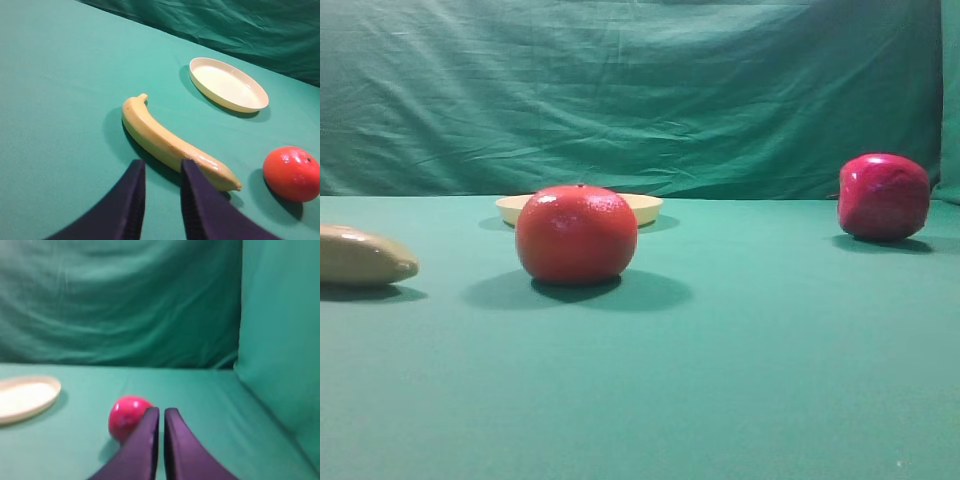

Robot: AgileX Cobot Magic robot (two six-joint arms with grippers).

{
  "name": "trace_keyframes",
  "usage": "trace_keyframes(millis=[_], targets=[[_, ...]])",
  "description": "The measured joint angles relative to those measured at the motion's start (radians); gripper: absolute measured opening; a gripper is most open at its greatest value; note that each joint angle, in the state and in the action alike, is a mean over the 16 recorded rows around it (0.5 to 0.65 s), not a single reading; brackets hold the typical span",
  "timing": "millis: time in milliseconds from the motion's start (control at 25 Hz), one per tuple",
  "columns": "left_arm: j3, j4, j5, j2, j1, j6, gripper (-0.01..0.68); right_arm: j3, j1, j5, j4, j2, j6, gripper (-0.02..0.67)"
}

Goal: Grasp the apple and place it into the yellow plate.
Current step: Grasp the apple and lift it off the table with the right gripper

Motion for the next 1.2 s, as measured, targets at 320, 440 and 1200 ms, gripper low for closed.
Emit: trace_keyframes(millis=[320,440,1200], targets=[[0.0,0.0,0.0,0.0,0.0,0.0,0.157,-0.253,0.0,0.171,0.002,0.372,-0.039,0.0],[0.0,0.0,0.0,0.0,0.0,0.0,0.157,-0.345,0.0,0.226,0.004,0.511,-0.057,0.0],[0.0,0.0,0.0,0.0,0.0,0.0,0.157,-0.854,0.005,0.472,0.082,1.143,-0.157,0.379]])
